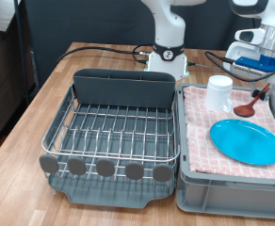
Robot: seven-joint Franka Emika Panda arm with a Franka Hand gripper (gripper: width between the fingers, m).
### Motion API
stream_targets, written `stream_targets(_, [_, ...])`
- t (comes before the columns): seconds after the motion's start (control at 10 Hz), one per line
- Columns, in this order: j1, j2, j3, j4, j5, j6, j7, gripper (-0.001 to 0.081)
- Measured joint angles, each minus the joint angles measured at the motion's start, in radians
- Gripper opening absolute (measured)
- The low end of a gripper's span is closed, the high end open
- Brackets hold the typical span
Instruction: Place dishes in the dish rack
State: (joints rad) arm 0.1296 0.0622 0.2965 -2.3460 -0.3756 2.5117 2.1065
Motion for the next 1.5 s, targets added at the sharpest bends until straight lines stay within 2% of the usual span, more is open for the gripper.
stream_targets(0.2, [-0.004,-0.033,-0.016,-0.025,0.018,-0.058,0.107,0.0091])
stream_targets(0.5, [-0.009,-0.129,-0.036,-0.092,0.08,-0.167,0.279,0.0091])
stream_targets(0.9, [-0.016,-0.276,-0.066,-0.202,0.113,-0.201,0.417,0.0091])
stream_targets(1.2, [-0.015,-0.278,-0.082,-0.206,0.16,-0.239,0.419,0.009])
stream_targets(1.5, [-0.02,-0.355,-0.136,-0.28,0.215,-0.269,0.426,0.009])
